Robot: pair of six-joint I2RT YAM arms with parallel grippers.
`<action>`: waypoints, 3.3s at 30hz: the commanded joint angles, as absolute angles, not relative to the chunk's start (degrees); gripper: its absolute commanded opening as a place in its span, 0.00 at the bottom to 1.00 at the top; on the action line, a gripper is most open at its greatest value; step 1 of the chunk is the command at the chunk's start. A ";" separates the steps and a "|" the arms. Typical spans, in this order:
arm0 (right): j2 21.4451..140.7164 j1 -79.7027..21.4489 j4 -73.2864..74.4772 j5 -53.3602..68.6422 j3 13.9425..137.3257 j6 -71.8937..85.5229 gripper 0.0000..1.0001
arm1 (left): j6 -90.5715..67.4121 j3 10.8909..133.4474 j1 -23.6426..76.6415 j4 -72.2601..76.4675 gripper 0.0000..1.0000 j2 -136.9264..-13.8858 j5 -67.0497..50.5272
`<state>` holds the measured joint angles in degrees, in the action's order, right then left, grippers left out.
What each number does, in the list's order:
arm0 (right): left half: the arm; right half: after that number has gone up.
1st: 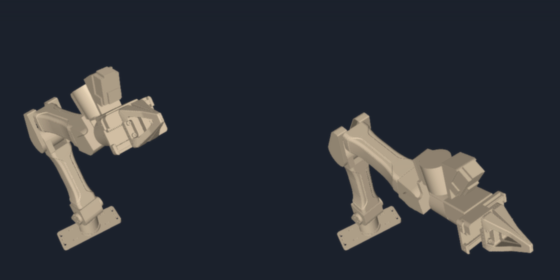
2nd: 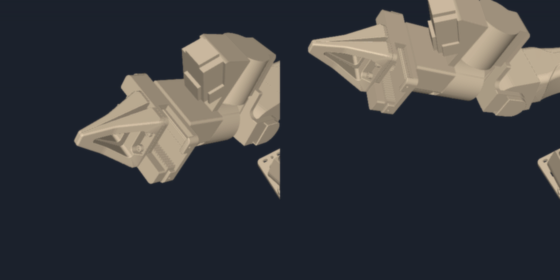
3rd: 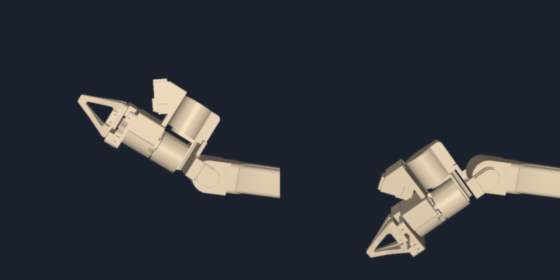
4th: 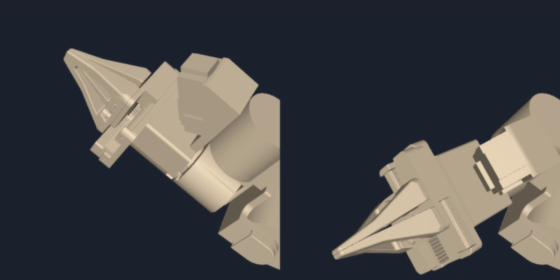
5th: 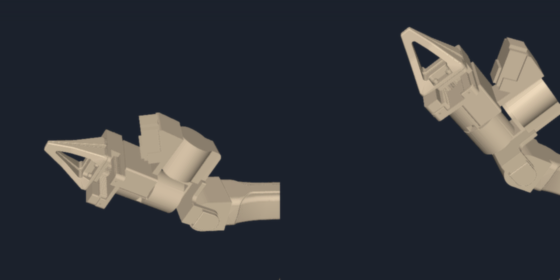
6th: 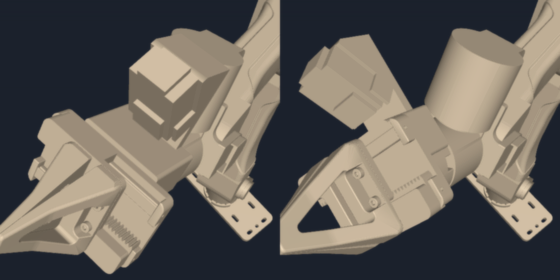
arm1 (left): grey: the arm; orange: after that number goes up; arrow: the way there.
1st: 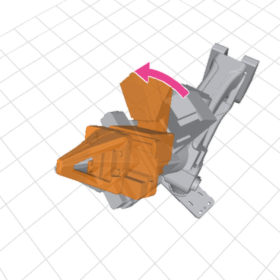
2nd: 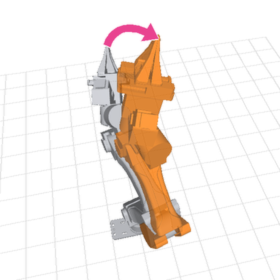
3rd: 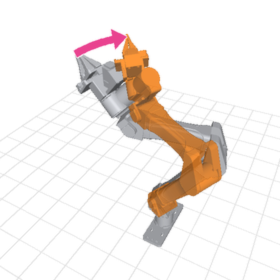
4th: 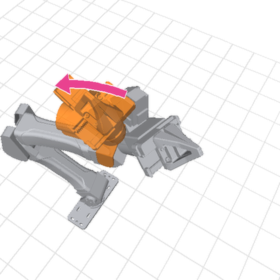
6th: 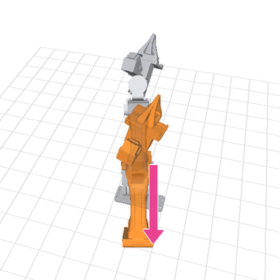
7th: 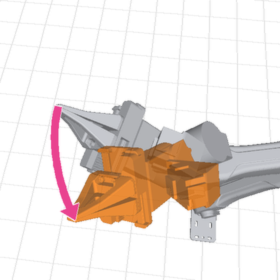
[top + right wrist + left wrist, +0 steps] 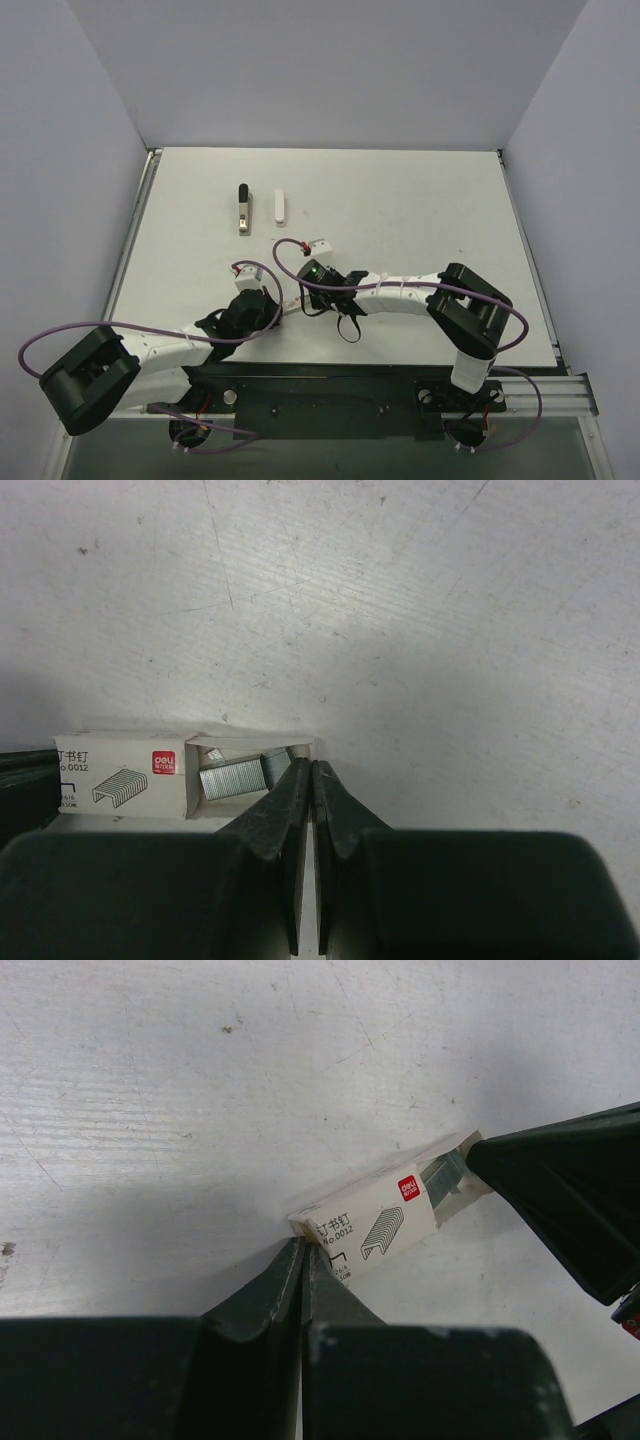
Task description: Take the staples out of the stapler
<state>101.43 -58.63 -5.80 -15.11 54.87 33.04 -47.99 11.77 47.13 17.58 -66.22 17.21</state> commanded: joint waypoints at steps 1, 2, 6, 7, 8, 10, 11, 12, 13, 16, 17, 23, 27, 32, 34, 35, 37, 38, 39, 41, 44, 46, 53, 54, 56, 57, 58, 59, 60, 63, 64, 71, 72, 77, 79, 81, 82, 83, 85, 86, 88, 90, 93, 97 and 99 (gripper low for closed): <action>101.87 -59.59 -5.01 -16.61 56.95 32.17 0.00 | -46.84 12.04 46.85 15.47 0.08 -67.06 15.91; 101.95 -59.68 -4.84 -16.70 57.21 31.99 0.00 | -46.85 11.95 46.85 15.47 0.08 -66.80 15.91; 102.04 -60.12 -4.57 -16.96 57.30 31.56 0.00 | -46.67 11.78 46.85 14.86 0.07 -66.01 16.00; 101.87 -60.38 -4.40 -17.48 57.30 31.38 0.00 | -46.58 11.78 46.85 14.85 0.07 -65.83 16.00; 101.87 -60.64 -4.31 -17.66 57.22 31.20 0.00 | -46.50 11.78 46.76 14.85 0.06 -65.74 15.91; 101.60 -61.34 -4.48 -18.37 56.95 30.76 0.00 | -46.23 11.60 46.85 15.12 0.06 -65.66 15.47; 101.43 -61.96 -4.48 -18.54 56.78 30.59 0.00 | -45.88 11.51 46.93 15.47 0.05 -65.65 15.21; 101.43 -62.14 -4.40 -18.81 56.69 30.59 0.00 | -45.70 11.60 46.85 15.73 0.05 -65.83 14.60; 101.16 -62.57 -4.31 -18.81 56.43 30.50 0.00 | -45.44 11.60 46.85 15.82 0.03 -66.00 14.33; 100.64 -63.80 -4.31 -19.25 55.55 30.85 0.00 | -45.18 11.43 46.93 15.91 0.01 -66.27 13.45; 100.11 -63.98 -4.31 -19.34 54.94 31.28 0.00 | -45.18 11.16 47.02 16.00 0.00 -66.18 13.10; 97.91 -64.86 -5.01 -19.77 51.33 36.20 0.00 | -46.84 9.15 48.25 16.26 0.00 -63.55 13.18; 97.30 -65.04 -4.22 -20.83 50.01 41.03 0.00 | -49.04 7.56 50.09 16.26 0.00 -61.79 13.79; 97.03 -65.13 -3.52 -19.61 49.66 45.08 0.00 | -51.76 6.07 53.34 15.30 0.00 -60.29 15.73; 96.77 -65.13 -3.25 -19.25 49.31 46.31 0.00 | -52.81 5.72 54.83 14.86 0.00 -59.86 16.70; 96.59 -65.13 -3.25 -19.16 49.13 46.58 0.00 | -53.17 5.63 55.54 14.68 0.00 -59.77 17.48; 96.24 -65.30 -2.99 -18.99 48.61 47.55 0.00 | -54.40 5.45 57.30 14.33 0.00 -59.68 18.98; 95.81 -65.39 -2.81 -18.81 48.17 48.07 0.00 | -55.10 5.36 58.26 13.98 0.00 -59.68 19.85; 95.54 -65.56 -2.64 -18.81 47.99 48.34 0.00 | -55.46 5.36 58.79 13.89 0.00 -59.76 20.12; 95.01 -65.92 -2.37 -19.07 47.29 48.95 0.00 | -56.07 5.45 59.94 13.45 0.00 -59.85 20.92; 93.96 -65.83 -1.76 -19.25 46.06 49.57 0.00 | -56.51 5.80 61.61 13.10 0.00 -59.85 21.97; 92.90 -65.92 -1.84 -18.99 45.27 49.57 0.00 | -56.69 5.89 62.40 13.10 0.00 -59.85 22.41; 91.85 -67.23 -3.60 -16.09 44.91 46.85 0.00 | -55.55 6.06 65.47 15.11 0.00 -60.82 23.20; 91.85 -67.67 -3.78 -15.91 44.83 46.67 0.00 | -55.29 6.06 65.65 15.55 0.00 -61.08 23.20; 91.76 -68.20 -4.13 -15.47 44.39 46.67 0.00 | -54.49 5.63 66.09 16.96 0.00 -61.96 22.94; 91.50 -68.29 -4.65 -15.29 43.78 47.10 0.00 | -54.14 5.54 66.35 17.66 0.00 -62.57 23.03; 91.23 -68.64 -4.83 -15.29 43.42 47.20 0.00 | -54.05 5.54 66.62 18.01 0.00 -62.93 23.11; 90.80 -68.82 -5.36 -15.21 42.63 47.63 0.00 | -54.05 5.62 66.71 18.28 0.00 -63.36 23.20; 90.53 -69.17 -5.54 -15.21 42.37 47.90 0.00 | -53.97 5.71 67.06 18.89 0.00 -64.07 23.29; 89.48 -69.87 -5.45 -16.08 41.31 48.25 0.00 | -53.88 5.97 67.41 19.69 0.00 -65.91 23.64; 89.12 -70.13 -5.28 -16.69 40.87 48.25 0.00 | -53.88 5.98 67.50 20.04 0.00 -66.18 23.73; 86.31 -70.22 -2.90 -19.68 39.46 48.52 0.02 | -53.35 4.57 67.50 21.00 0.00 -66.18 24.26; 85.61 -70.22 -2.81 -19.95 39.03 48.69 0.07 | -53.26 4.31 67.50 20.92 0.00 -66.01 24.26; 83.15 -70.31 -2.29 -20.83 38.58 48.95 0.17 | -53.00 3.87 67.50 20.65 0.00 -65.13 24.35; 81.66 -70.31 -1.67 -21.18 38.58 48.87 0.20 | -52.65 4.13 67.50 20.48 0.00 -65.30 24.26; 80.34 -70.40 -0.71 -22.05 38.58 48.87 0.22 | -52.56 4.22 67.50 20.57 0.00 -65.65 24.26; 79.90 -70.40 -0.18 -22.41 38.50 48.95 0.23 | -52.47 4.48 67.50 20.57 0.00 -65.92 24.26; 79.11 -70.40 -0.18 -23.11 38.41 48.96 0.24 | -52.47 4.57 67.50 20.65 0.00 -66.00 24.26; 78.32 -70.40 1.93 -24.34 37.97 49.04 0.25 | -52.47 4.92 67.50 20.66 0.00 -66.53 24.17; 78.14 -70.40 2.63 -25.13 37.88 49.13 0.25 | -52.56 5.01 67.50 20.65 0.00 -66.79 24.08; 77.87 -70.40 3.42 -25.66 37.71 49.48 0.22 | -52.91 5.36 67.50 20.13 0.00 -67.06 24.26; 77.96 -70.40 3.60 -25.84 37.27 50.09 0.13 | -53.00 5.80 67.50 19.60 0.00 -67.41 24.35; 78.75 -70.40 3.60 -26.02 36.65 51.50 0.00 | -53.00 6.15 67.50 19.34 0.00 -67.94 24.35; 80.59 -70.31 3.43 -25.66 36.30 53.17 0.00 | -53.09 6.33 67.50 19.42 0.00 -68.55 24.26; 81.30 -70.31 2.73 -25.49 35.86 53.79 0.00 | -53.09 6.50 67.50 19.42 0.00 -68.73 24.26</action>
